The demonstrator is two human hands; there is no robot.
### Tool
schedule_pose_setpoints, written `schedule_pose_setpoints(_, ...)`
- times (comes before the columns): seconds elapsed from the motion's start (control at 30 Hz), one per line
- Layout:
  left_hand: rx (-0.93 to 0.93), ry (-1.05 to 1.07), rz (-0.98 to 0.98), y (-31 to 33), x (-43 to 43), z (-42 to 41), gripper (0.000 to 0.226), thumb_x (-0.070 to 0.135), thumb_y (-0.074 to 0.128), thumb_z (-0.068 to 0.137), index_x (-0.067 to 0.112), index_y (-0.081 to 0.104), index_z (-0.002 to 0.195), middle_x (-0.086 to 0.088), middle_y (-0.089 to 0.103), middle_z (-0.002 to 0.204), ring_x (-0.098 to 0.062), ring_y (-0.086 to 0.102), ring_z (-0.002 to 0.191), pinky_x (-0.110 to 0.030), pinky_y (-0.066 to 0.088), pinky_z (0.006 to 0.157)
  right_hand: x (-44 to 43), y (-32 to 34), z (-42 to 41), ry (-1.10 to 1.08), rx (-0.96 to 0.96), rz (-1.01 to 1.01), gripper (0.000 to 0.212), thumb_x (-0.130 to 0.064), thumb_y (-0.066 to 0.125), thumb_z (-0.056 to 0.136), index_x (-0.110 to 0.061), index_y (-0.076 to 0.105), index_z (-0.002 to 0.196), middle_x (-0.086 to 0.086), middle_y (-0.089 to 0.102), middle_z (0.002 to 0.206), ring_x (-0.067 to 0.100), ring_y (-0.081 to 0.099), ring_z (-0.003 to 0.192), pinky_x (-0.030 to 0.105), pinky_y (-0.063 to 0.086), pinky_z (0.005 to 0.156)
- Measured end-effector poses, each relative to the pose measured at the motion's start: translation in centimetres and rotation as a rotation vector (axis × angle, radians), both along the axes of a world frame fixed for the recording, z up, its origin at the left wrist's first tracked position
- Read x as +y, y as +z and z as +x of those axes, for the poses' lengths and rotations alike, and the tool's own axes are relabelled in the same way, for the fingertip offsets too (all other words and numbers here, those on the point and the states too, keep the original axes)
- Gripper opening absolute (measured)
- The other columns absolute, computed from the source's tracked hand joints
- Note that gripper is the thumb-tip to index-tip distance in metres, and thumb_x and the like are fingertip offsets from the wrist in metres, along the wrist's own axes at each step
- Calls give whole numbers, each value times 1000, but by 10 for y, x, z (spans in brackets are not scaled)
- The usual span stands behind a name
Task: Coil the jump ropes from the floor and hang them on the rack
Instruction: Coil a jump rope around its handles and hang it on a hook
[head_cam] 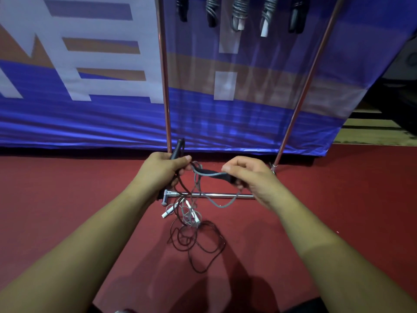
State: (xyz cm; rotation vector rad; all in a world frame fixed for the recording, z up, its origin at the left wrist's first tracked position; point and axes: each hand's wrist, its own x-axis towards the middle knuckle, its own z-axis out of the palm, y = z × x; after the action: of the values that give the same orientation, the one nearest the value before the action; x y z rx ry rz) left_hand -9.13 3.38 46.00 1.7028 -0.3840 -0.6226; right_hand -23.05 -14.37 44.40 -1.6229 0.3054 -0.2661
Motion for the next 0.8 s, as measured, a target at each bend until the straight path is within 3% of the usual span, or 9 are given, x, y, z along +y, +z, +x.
schedule_pose_setpoints(0.1, 22, 103, -37, -2, -1, 5, 22, 21, 65, 95, 4, 68, 82, 5, 50, 50, -9, 36, 35, -17, 29, 35, -7, 3, -7, 112, -34, -64, 6, -5, 71, 85, -9, 70, 90, 5, 62, 75, 10, 50, 64, 20, 42, 62)
schedule_pose_setpoints(0.2, -27, 140, -25, -4, -1, 6, 24, 22, 65, 95, 6, 68, 78, 6, 51, 50, -8, 38, 36, -17, 32, 36, -8, 0, -12, 185, 110, -338, 12, 0, 76, 80, -10, 72, 84, 3, 55, 70, 11, 46, 65, 23, 38, 61)
schedule_pose_setpoints(0.27, -69, 141, -6, -6, -1, 5, 25, 23, 66, 95, 5, 68, 79, 4, 52, 50, -9, 39, 38, -18, 33, 37, -3, 1, -13, 239, 185, -393, 15, 4, 74, 78, -11, 72, 82, 1, 54, 65, 10, 45, 61, 21, 38, 57)
schedule_pose_setpoints(0.37, -128, 168, 26, -7, -2, 6, 27, 26, 66, 94, 2, 69, 82, -2, 51, 56, -12, 40, 40, -22, 35, 41, 0, 3, -12, 207, 161, -335, 16, 7, 68, 79, -8, 69, 82, -4, 56, 58, 7, 43, 52, 16, 36, 49)
schedule_pose_setpoints(0.47, -135, 174, 32, -6, 0, 9, 25, 25, 66, 94, 6, 70, 80, 4, 52, 51, -11, 41, 40, -23, 34, 44, -1, 3, -11, 204, 91, -114, 11, -3, 71, 86, -8, 62, 89, -3, 53, 58, 9, 39, 50, 17, 31, 47)
schedule_pose_setpoints(0.57, -46, 127, -33, -5, 1, 7, 23, 22, 64, 96, 6, 68, 80, 4, 49, 52, -10, 37, 37, -20, 31, 40, 1, 4, -12, 187, 115, -132, 19, -8, 75, 85, -6, 58, 95, -11, 54, 53, 1, 41, 48, 15, 32, 49)
schedule_pose_setpoints(0.63, 30, 122, -80, -4, 1, 7, 22, 20, 63, 97, 6, 66, 79, 4, 48, 53, -9, 35, 37, -18, 29, 37, 4, 3, -10, 71, 104, -237, 18, -5, 73, 85, -8, 57, 92, -10, 52, 47, 6, 41, 46, 19, 32, 47)
schedule_pose_setpoints(0.7, 67, 99, -87, -4, 1, 8, 22, 20, 63, 97, 8, 65, 78, 3, 46, 54, -10, 34, 38, -19, 27, 37, 0, -5, -5, -193, 51, -331, 19, -1, 67, 84, -16, 55, 86, -7, 49, 45, 19, 42, 45, 25, 35, 47)
schedule_pose_setpoints(0.8, 56, 58, -66, -3, 1, 7, 21, 20, 62, 97, 6, 63, 81, 2, 45, 55, -10, 34, 37, -18, 26, 36, -11, -17, 0, -478, -28, -474, 18, -8, 59, 76, -25, 57, 79, 4, 55, 52, 35, 52, 48, 36, 45, 48)
